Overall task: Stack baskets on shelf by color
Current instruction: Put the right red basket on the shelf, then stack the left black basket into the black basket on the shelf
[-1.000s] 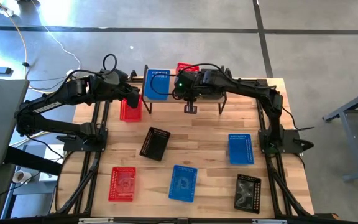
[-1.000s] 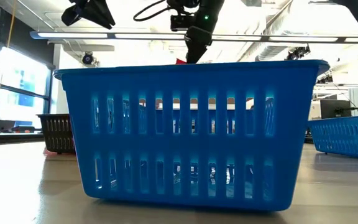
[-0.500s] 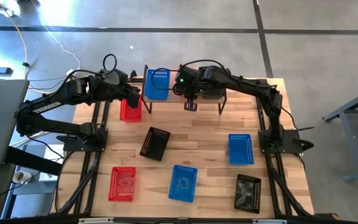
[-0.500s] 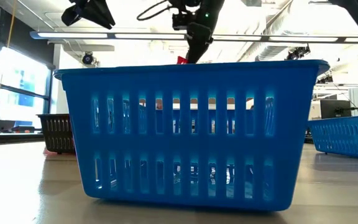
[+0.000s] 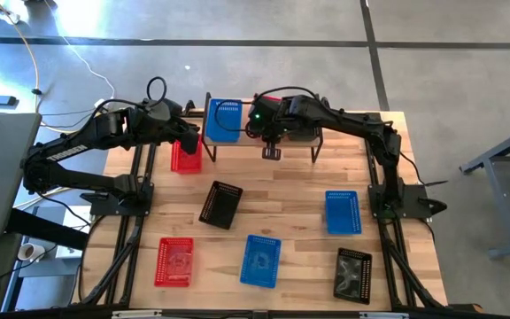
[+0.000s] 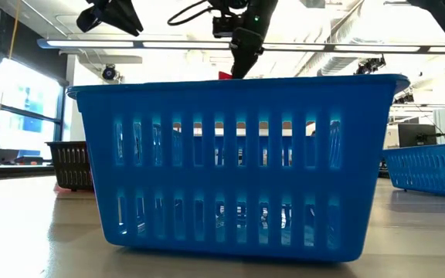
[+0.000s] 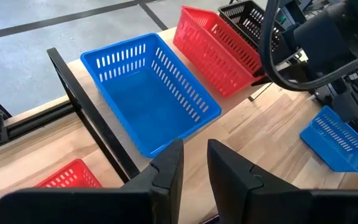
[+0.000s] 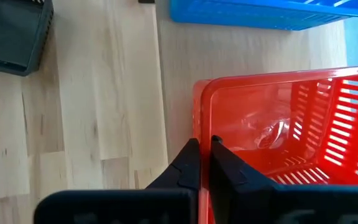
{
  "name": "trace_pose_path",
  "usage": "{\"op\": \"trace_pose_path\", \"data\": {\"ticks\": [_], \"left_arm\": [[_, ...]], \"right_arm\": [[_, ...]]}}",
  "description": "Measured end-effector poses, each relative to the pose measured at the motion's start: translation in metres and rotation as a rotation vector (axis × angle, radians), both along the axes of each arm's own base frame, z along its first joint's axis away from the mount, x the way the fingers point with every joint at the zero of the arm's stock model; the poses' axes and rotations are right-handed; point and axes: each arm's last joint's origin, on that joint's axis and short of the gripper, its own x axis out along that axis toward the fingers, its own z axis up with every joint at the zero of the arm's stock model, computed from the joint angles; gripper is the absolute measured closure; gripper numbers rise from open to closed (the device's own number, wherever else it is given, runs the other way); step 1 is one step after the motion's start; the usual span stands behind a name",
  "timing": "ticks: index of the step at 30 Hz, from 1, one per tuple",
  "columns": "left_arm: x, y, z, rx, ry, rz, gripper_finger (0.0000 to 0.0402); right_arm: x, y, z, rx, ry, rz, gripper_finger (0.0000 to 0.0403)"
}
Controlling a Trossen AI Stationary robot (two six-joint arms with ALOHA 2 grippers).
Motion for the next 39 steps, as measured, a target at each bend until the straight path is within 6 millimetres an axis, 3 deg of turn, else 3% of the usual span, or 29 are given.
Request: {"op": "trace_pose_path", "data": {"ticks": [11,35,39], "left_arm": [[0.000,0.000,0.000,0.000,0.000,0.000,0.0337],[0.000,0.000,0.000,0.010,0.010,-0.010,0.0337],[0.000,0.000,0.000,0.005,0.004,-0.005,0.0337]], "right_arm": [[0.002,-0.001,0.001,-0.020,-0.013,0.018,0.0339],[0.005,0.001,0.003,0.030,-0.066,0.055,0.0336],[-0.001,0.002,0.016,0.015,-0.058,0.038,0.0336]]}}
